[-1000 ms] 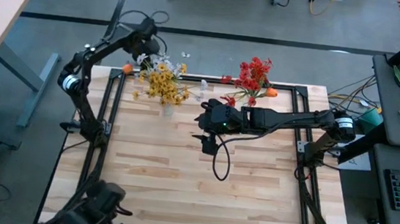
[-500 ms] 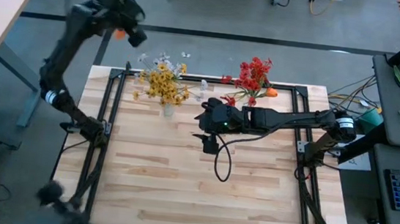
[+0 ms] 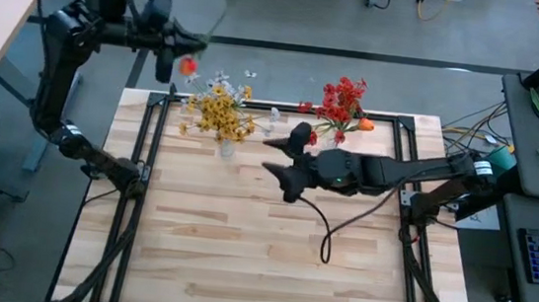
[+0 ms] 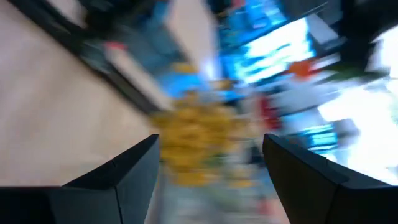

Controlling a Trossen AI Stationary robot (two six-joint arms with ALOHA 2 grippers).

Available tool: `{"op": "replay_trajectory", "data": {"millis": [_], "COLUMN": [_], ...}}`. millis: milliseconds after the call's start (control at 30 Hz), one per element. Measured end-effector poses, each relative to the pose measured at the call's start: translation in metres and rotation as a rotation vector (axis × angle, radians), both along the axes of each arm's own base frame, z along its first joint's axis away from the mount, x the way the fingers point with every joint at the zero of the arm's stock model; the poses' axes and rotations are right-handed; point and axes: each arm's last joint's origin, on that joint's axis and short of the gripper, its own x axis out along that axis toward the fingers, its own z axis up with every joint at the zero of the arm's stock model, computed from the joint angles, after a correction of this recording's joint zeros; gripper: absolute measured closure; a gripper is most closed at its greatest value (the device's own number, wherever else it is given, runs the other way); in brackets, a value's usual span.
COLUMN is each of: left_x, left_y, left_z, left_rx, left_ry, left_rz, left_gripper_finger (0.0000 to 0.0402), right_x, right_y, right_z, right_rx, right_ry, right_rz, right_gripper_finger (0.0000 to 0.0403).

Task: Sort flowers into vase by color
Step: Put the orange tulip into the right transparent flower vase

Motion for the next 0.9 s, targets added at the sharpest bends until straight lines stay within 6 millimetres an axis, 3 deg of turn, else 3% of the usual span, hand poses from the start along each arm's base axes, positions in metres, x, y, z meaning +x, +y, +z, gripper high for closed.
{"op": "replay_trajectory", "data": {"millis": [233,367,667,900], "left_x": [0.041,0.068,0.113,0.122], "left_y": [-0.011,-0.018,-0.031,-0.043], "left_z": [-0.016,-0.033,-0.064,-0.060], "left_rx": [-0.160,-0.249,-0.387,-0.377], "left_ry": [0.028,0.086,0.153,0.129], "left_rz": [-0.136,-0.199,-0.272,-0.325], "left_gripper_finger": [0.0401,0.0401,0.0401,0.0401], "right_x": [0.001,0.002,0.002,0.002], "right_y": [0.004,-0.002,-0.019,-0.022], "right_z": [0.028,0.037,0.045,0.042], "right_rx": [-0.669,-0.931,-1.081,-1.117], "right_ry": [0.006,0.047,0.081,0.144], "right_rz": [-0.057,-0.086,-0.165,-0.171], "right_gripper_finger": [0.0129,0.0138,0.0190,0.0232]}}
